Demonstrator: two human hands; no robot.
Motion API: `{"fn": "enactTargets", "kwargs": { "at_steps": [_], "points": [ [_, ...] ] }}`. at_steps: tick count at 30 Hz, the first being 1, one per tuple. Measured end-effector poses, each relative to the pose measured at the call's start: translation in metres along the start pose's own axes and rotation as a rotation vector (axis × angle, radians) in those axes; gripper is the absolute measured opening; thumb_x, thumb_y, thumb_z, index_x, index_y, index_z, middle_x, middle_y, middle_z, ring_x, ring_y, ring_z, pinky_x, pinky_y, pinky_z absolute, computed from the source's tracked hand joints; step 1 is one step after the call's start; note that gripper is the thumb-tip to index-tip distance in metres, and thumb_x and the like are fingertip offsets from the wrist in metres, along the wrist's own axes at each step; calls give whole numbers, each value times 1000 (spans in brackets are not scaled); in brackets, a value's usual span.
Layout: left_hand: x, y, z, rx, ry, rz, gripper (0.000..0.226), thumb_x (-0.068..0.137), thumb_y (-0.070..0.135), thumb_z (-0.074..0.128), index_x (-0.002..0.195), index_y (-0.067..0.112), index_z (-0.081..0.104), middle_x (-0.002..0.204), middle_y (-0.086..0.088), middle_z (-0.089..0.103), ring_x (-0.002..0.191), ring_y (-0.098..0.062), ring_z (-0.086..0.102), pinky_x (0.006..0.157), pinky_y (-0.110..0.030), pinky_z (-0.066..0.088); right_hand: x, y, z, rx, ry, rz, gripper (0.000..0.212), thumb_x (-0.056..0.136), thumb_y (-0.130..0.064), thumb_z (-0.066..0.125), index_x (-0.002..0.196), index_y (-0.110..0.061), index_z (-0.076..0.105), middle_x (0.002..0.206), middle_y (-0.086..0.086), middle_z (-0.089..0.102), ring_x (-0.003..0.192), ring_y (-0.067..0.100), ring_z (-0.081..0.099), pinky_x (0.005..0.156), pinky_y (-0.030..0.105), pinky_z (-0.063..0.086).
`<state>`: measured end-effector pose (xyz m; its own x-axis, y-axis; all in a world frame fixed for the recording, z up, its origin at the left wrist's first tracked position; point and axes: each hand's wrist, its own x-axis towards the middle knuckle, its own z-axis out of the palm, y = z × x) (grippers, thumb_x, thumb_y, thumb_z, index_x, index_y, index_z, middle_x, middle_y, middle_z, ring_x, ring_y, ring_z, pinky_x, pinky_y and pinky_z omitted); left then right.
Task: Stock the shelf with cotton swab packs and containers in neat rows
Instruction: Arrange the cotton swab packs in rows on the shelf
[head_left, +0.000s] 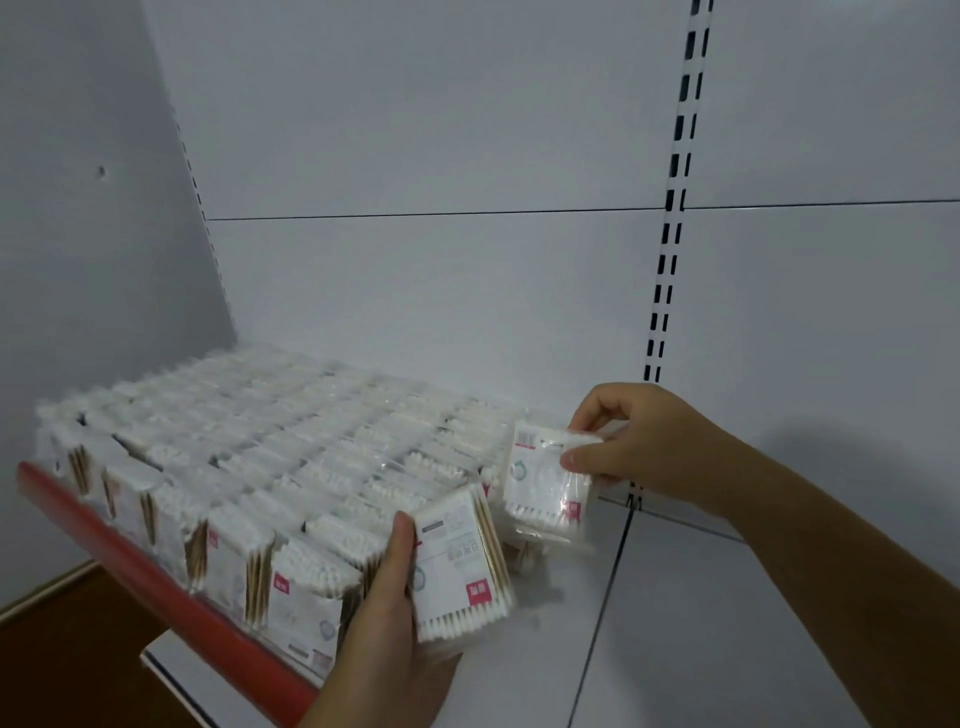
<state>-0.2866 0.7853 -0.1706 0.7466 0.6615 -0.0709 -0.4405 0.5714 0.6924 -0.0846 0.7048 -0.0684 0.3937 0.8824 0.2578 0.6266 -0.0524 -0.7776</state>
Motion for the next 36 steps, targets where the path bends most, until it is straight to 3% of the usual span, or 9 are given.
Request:
{"fn": "enactTargets", "kwargs": {
  "at_steps": [6, 10, 14, 19, 22, 26, 29, 32, 36],
  "points": [
    [-2, 1, -1, 47, -5, -39, 61, 57, 59, 58, 94, 16, 78, 107, -17, 72, 85, -31, 72, 62, -42, 59, 2, 5, 1, 27, -16, 40, 22, 69, -10, 75, 75, -24, 59, 85, 6, 65, 82, 33, 68, 75, 53, 57],
    [-1, 1, 0, 38, 18, -13, 58, 59, 58, 55, 91, 17, 79, 108, -16, 71, 92, -33, 71, 73, -45, 56, 4, 5, -7, 338, -68, 84, 43, 77, 12, 55, 91, -27, 64, 78, 5, 63, 81, 27, 70, 56, 30, 57],
    [-2, 1, 2, 23, 29, 0, 56, 63, 56, 52, 88, 15, 79, 106, -17, 72, 86, -31, 72, 72, -44, 58, 3, 0, -5, 472, -45, 59, 27, 78, 13, 61, 89, -11, 65, 85, 6, 74, 76, 19, 72, 56, 24, 54],
    [-6, 1, 6, -9, -22, -31, 56, 65, 53, 53, 87, 9, 79, 102, -20, 72, 82, -33, 72, 59, -44, 60, -12, -5, 21, 154, -364, -26, 43, 59, -27, 85, 93, -26, 59, 95, -1, 74, 87, 17, 71, 77, 37, 59],
    [-4, 1, 6, -25, -3, -63, 57, 68, 48, 57, 96, 2, 76, 108, -25, 69, 86, -38, 71, 60, -46, 60, -17, -11, 19, -101, -575, 1, 45, 57, -59, 77, 91, -35, 59, 99, -9, 72, 89, 11, 69, 83, 34, 57],
    [-2, -2, 5, 30, 20, -37, 60, 63, 47, 65, 107, 7, 73, 115, -22, 67, 101, -38, 67, 67, -44, 59, -18, -14, 18, -4, -546, 79, 54, 69, -72, 54, 87, -21, 58, 84, -10, 70, 75, 5, 66, 68, 22, 53],
    [-1, -4, 3, 102, 61, -10, 55, 62, 48, 67, 105, 16, 75, 115, -19, 68, 103, -35, 67, 71, -42, 58, -15, -7, 25, 125, -451, 124, 35, 80, -41, 71, 106, -30, 51, 93, 0, 71, 77, 15, 65, 70, 30, 54],
    [0, -6, -1, 137, 109, 0, 56, 61, 51, 69, 103, 16, 75, 112, -19, 69, 101, -36, 68, 72, -44, 58, -13, -3, 22, 162, -455, 130, 76, 77, -9, 74, 127, -51, 35, 98, 11, 66, 75, 23, 65, 67, 33, 54],
    [1, -5, -2, 139, 189, 48, 43, 63, 54, 60, 79, 19, 80, 90, -17, 74, 76, -33, 73, 57, -42, 58, -9, -1, 15, -8, -142, -15, 39, 74, -10, 73, 93, -41, 62, 84, -5, 69, 71, 14, 67, 67, 36, 59]
  ]
}}
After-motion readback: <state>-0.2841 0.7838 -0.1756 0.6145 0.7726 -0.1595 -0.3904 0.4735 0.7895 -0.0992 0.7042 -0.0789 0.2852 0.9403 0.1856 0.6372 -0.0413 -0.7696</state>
